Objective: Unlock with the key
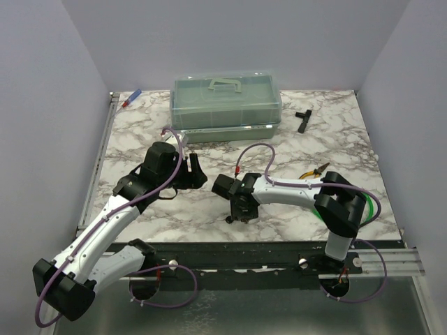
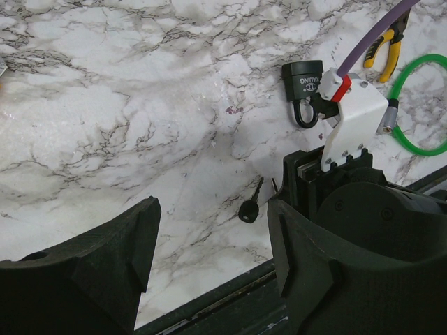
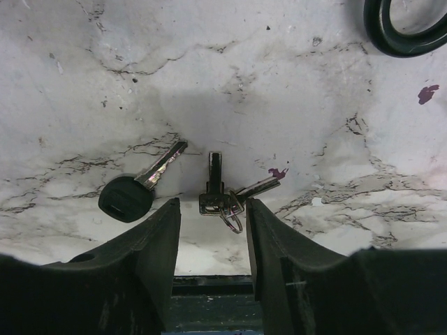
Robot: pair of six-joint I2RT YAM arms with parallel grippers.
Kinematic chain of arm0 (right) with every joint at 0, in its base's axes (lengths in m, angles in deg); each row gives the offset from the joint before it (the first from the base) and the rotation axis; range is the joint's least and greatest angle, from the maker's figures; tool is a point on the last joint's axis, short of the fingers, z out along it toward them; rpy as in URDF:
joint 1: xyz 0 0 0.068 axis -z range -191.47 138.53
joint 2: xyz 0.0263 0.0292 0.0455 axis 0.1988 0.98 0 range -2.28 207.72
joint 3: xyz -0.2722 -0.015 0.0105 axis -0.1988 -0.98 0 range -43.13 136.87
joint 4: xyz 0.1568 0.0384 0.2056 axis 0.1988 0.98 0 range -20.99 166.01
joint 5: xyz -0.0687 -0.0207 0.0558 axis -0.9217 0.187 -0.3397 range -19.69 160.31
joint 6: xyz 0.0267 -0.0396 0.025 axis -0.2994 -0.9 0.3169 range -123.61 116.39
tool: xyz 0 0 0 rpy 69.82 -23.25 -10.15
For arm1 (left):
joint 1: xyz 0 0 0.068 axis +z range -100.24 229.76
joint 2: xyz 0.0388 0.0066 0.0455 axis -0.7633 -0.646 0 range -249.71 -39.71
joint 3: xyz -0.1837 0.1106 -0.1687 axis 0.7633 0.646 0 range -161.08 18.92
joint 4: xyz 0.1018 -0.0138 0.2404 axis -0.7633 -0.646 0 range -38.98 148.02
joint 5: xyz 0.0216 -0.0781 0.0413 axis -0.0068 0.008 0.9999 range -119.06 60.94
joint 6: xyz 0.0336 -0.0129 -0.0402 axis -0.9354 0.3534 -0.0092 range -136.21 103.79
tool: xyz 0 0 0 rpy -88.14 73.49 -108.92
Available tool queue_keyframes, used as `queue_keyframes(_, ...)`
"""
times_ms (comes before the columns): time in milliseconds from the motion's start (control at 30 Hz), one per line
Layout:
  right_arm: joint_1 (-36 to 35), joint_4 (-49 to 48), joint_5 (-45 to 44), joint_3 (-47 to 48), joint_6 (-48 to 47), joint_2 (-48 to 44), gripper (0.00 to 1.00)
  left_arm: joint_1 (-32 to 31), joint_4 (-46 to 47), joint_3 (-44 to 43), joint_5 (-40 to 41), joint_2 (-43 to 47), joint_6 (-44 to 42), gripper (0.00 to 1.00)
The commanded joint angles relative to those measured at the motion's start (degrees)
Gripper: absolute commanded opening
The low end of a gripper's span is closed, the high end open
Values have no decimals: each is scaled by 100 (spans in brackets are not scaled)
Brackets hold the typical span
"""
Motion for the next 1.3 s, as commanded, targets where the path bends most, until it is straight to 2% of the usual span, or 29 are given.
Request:
queue_keyframes(0, -43, 36, 171, 129, -91, 210, 48, 7, 23, 10, 50, 85, -81, 69)
queue_keyframes(300, -43, -137, 163, 64, -194, 510, 35, 5, 19, 10, 81, 76, -77, 69)
queue_keyframes(700, -45, -361, 64, -186, -247, 561, 5, 7, 15, 10, 120, 65, -81, 69)
queue_keyframes(1267, -43, -901, -308, -691, -267, -529, 0, 7, 108, 103, -339, 87, 429, 69)
